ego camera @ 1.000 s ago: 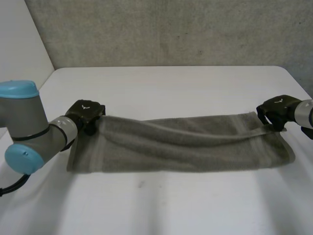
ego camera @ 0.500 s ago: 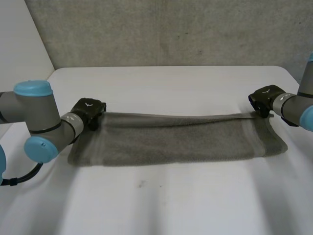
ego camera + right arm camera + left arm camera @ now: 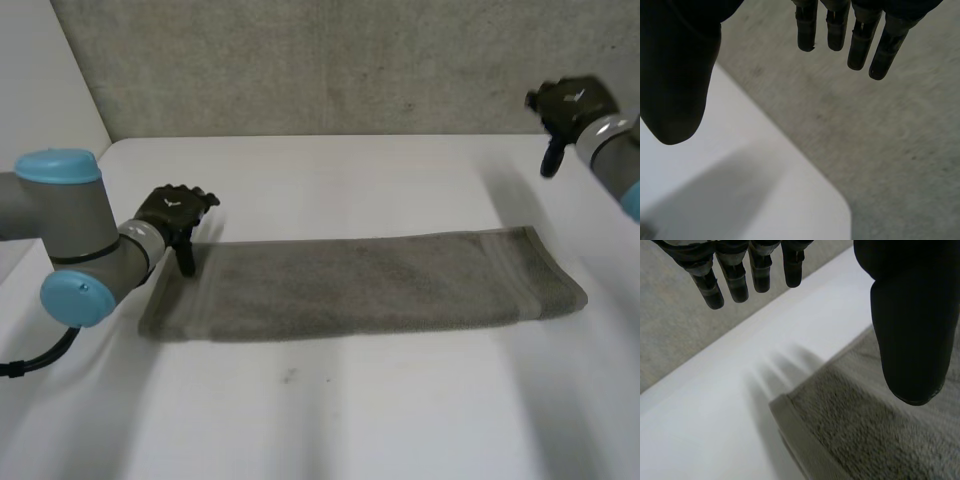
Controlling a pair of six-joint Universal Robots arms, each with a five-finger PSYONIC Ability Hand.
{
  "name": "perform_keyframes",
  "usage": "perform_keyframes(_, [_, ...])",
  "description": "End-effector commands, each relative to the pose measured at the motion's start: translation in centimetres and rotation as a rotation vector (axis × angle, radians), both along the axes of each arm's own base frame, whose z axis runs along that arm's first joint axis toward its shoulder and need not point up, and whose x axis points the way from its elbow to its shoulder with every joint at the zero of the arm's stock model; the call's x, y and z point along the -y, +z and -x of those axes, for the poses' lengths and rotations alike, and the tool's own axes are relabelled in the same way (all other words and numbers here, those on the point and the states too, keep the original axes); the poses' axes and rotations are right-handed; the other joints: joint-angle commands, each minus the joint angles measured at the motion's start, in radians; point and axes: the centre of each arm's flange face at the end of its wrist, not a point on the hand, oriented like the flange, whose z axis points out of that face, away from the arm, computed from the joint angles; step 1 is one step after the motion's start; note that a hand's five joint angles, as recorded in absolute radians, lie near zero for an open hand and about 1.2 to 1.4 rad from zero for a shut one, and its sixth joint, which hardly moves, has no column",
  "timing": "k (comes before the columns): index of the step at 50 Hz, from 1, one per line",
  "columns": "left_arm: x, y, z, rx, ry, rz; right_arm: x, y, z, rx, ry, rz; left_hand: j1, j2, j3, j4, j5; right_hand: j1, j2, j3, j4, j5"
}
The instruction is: Fold the towel.
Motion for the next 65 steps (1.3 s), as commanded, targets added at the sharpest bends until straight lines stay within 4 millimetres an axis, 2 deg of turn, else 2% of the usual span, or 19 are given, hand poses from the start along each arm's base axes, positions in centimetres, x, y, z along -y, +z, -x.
perform_keyframes(1, [-1.9,2.7,-0.3,-0.053,0.010,0.012,-2.7,1.7,2.1,0.052,-0.004,-0.123,0.000,0.005,0.005,0.003,-0.020,-0.067,-0.077,-0.069,-0.085,-0.062])
perform_keyframes(3, [-2.5,2.9,-0.4,-0.057,0.012,0.005,-3.4,1.1,2.8,0.049,0.012,-0.169,0.000,0.005,0.005,0.003,-0.020,-0.067,-0.077,-0.069,-0.085,-0.062])
perform_keyframes(5, [-3.6,3.1,-0.5,-0.058,0.006,-0.004,-4.8,-0.9,3.8,0.041,0.047,-0.262,0.002,0.008,0.008,0.006,-0.017,-0.067,-0.077,-0.069,-0.085,-0.062])
perform_keyframes(8, [-4.3,3.2,-0.4,-0.061,-0.001,-0.004,-5.6,-2.0,4.3,0.032,0.058,-0.302,0.005,0.011,0.010,0.009,-0.014,-0.067,-0.077,-0.069,-0.085,-0.062])
perform_keyframes(9, [-5.0,3.2,-0.1,-0.062,-0.012,-0.001,-6.4,-3.1,4.7,0.020,0.069,-0.330,0.005,0.011,0.010,0.009,-0.014,-0.060,-0.069,-0.062,-0.078,-0.055])
perform_keyframes(14, [-6.6,3.7,0.1,-0.071,-0.031,0.023,-8.7,-5.1,5.8,-0.012,0.087,-0.332,0.005,0.011,0.010,0.009,-0.014,-0.018,-0.028,-0.021,-0.037,-0.014])
perform_keyframes(21, [-8.3,4.5,0.2,-0.092,-0.046,0.074,-11.9,-8.9,6.6,-0.063,0.135,-0.340,0.005,0.011,0.010,0.009,-0.014,0.187,0.177,0.185,0.169,0.192])
perform_keyframes(35, [-9.0,4.0,0.4,-0.112,-0.051,0.068,-12.6,-11.8,6.8,-0.062,0.156,-0.349,0.005,0.011,0.010,0.009,-0.014,0.519,0.509,0.516,0.500,0.523])
perform_keyframes(41, [-9.0,3.9,0.4,-0.112,-0.052,0.066,-12.5,-12.0,6.8,-0.087,0.159,-0.344,0.005,0.011,0.010,0.009,-0.014,0.733,0.723,0.731,0.715,0.738])
perform_keyframes(43, [-9.0,3.9,0.4,-0.112,-0.052,0.066,-12.4,-12.2,6.9,-0.111,0.157,-0.334,0.005,0.011,0.010,0.009,-0.014,0.955,0.945,0.952,0.936,0.959])
perform_keyframes(44, [-9.0,3.9,0.4,-0.112,-0.052,0.066,-12.4,-12.2,6.9,-0.111,0.157,-0.334,0.005,0.011,0.010,0.009,-0.014,0.956,0.946,0.954,0.938,0.961])
perform_keyframes(45, [-9.1,3.9,0.4,-0.112,-0.052,0.065,-12.3,-12.4,7.0,-0.118,0.157,-0.333,0.005,0.011,0.010,0.009,-0.014,1.153,1.143,1.151,1.135,1.158])
perform_keyframes(52, [-9.1,3.9,0.3,-0.111,-0.052,0.063,-11.6,-12.3,8.4,-0.138,0.089,-0.331,0.005,0.011,0.010,0.009,-0.014,1.155,1.145,1.152,1.137,1.159])
perform_keyframes(54, [-9.3,3.7,0.2,-0.109,-0.050,0.057,-10.9,-11.6,11.1,-0.154,-0.016,-0.327,0.005,0.011,0.010,0.009,-0.014,1.155,1.145,1.152,1.137,1.159])
perform_keyframes(55, [-9.3,3.7,0.2,-0.109,-0.050,0.057,-10.9,-11.6,11.1,-0.154,-0.017,-0.327,0.005,0.011,0.010,0.009,-0.014,1.155,1.145,1.152,1.137,1.159])
perform_keyframes(57, [-9.3,3.7,0.2,-0.109,-0.050,0.057,-10.4,-9.9,14.3,-0.193,-0.117,-0.290,0.005,0.011,0.010,0.009,-0.014,1.155,1.145,1.152,1.137,1.159])
perform_keyframes(60, [-9.3,3.7,0.2,-0.109,-0.050,0.056,-10.1,-9.0,15.9,-0.230,-0.161,-0.266,0.005,0.011,0.010,0.009,-0.014,1.155,1.145,1.152,1.137,1.159])
perform_keyframes(62, [-9.3,3.7,0.2,-0.108,-0.049,0.055,-9.7,-7.2,18.4,-0.322,-0.218,-0.223,0.005,0.011,0.010,0.009,-0.014,1.155,1.145,1.152,1.137,1.159])
perform_keyframes(65, [-9.5,3.5,0.2,-0.106,-0.048,0.049,-9.3,-5.7,19.1,-0.367,-0.230,-0.204,0.005,0.011,0.010,0.009,-0.014,1.155,1.145,1.152,1.137,1.159])
